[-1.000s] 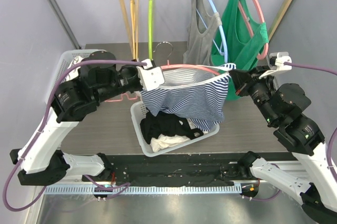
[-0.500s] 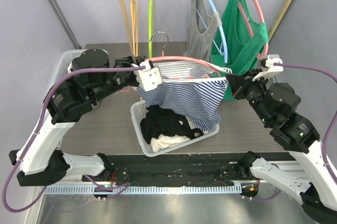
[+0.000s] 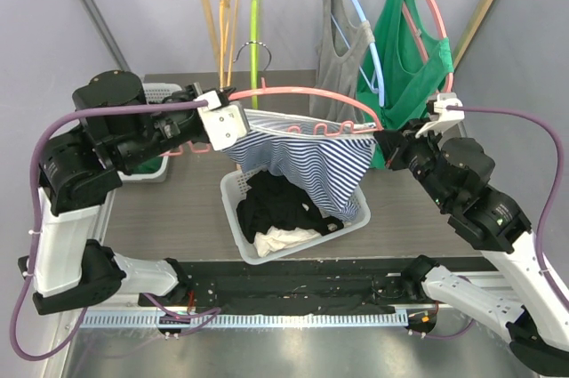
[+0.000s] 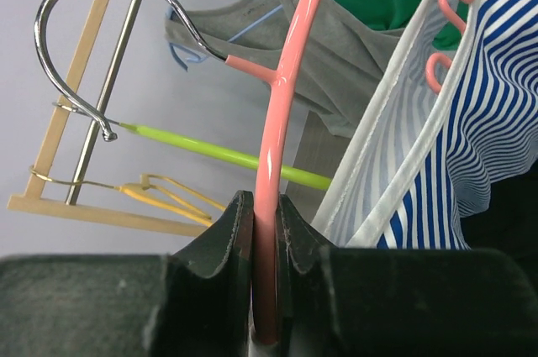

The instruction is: Remove the tank top from the hanger

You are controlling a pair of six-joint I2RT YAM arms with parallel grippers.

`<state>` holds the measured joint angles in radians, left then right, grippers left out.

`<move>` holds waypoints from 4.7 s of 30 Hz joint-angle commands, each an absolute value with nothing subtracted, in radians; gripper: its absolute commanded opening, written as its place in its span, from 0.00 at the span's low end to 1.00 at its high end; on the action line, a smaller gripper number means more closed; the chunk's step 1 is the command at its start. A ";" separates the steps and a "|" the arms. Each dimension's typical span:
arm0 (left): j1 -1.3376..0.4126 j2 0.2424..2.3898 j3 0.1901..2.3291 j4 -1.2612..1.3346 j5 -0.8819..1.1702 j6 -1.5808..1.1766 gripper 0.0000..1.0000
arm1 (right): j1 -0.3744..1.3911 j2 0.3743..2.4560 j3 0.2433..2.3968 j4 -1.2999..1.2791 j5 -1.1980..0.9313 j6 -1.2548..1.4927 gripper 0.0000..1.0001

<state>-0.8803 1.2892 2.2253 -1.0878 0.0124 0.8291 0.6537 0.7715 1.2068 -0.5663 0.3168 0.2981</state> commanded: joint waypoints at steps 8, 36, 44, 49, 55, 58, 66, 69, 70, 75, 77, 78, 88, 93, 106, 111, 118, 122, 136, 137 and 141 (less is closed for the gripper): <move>-0.862 1.230 2.097 -0.873 -0.066 0.817 0.00 | 0.641 0.739 1.126 -0.577 0.290 0.282 0.09; -0.862 1.374 2.181 -1.100 0.300 0.959 0.00 | 0.641 0.804 1.580 -0.719 -0.126 -0.057 0.72; -0.861 1.376 2.181 -1.143 0.387 0.997 0.00 | 0.641 0.830 1.586 -0.733 -0.397 -0.009 0.71; -0.861 1.370 2.172 -1.126 0.406 1.018 0.00 | 0.641 0.842 1.586 -0.755 -0.511 0.032 0.71; -0.862 1.351 2.149 -1.043 0.402 1.031 0.00 | 0.640 0.870 1.571 -0.767 -0.568 0.061 0.66; -0.861 1.350 2.174 -1.039 0.406 1.028 0.00 | 0.641 0.874 1.568 -0.776 -0.566 0.063 0.63; -0.861 1.332 2.209 -1.069 0.426 1.017 0.00 | 0.641 0.879 1.565 -0.796 -0.552 0.067 0.51; -0.862 1.324 2.224 -1.087 0.433 1.017 0.00 | 0.641 0.870 1.551 -0.801 -0.537 0.064 0.52; -0.861 1.324 2.232 -1.104 0.440 1.016 0.00 | 0.641 0.870 1.549 -0.808 -0.529 0.066 0.53; -0.862 1.318 2.261 -1.161 0.463 1.020 0.00 | 0.641 0.864 1.551 -0.828 -0.473 0.052 0.60; -0.862 1.310 2.253 -1.172 0.460 1.020 0.00 | 0.641 0.867 1.558 -0.830 -0.469 0.052 0.61; -0.861 1.309 2.252 -1.173 0.462 1.022 0.00 | 0.641 0.874 1.562 -0.831 -0.477 0.054 0.62; -0.862 1.301 2.177 -1.094 0.425 0.979 0.01 | 0.641 0.884 1.592 -0.821 -0.499 0.064 0.01; -0.876 1.296 2.071 -0.862 0.322 0.821 0.39 | 0.641 0.900 1.686 -0.879 -0.317 0.014 0.01; -0.882 1.235 1.921 -0.664 0.062 0.508 0.88 | 0.643 0.884 1.824 -0.994 0.064 -0.169 0.01; -0.871 1.201 1.801 -0.604 0.014 0.428 0.71 | 0.643 0.856 1.818 -1.002 0.061 -0.152 0.01; -0.874 1.216 1.695 -0.548 0.061 0.316 0.66 | 0.643 0.839 1.839 -1.012 0.012 -0.135 0.01; -0.884 1.264 1.733 -0.523 0.063 0.310 0.69 | 0.643 0.830 1.836 -1.031 -0.038 -0.126 0.01; -0.887 1.275 1.782 -0.528 0.103 0.285 0.48 | 0.641 0.811 1.816 -1.048 -0.149 -0.087 0.01; -0.887 1.275 1.781 -0.531 0.107 0.284 0.42 | 0.643 0.813 1.816 -1.046 -0.152 -0.086 0.01; -0.887 1.273 1.786 -0.537 0.109 0.288 0.17 | 0.643 0.818 1.813 -1.054 -0.146 -0.086 0.01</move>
<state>-0.8825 1.2949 1.7485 -0.5800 0.0879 0.2932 0.6449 0.8181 1.7992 -1.1431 -0.1230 -0.1032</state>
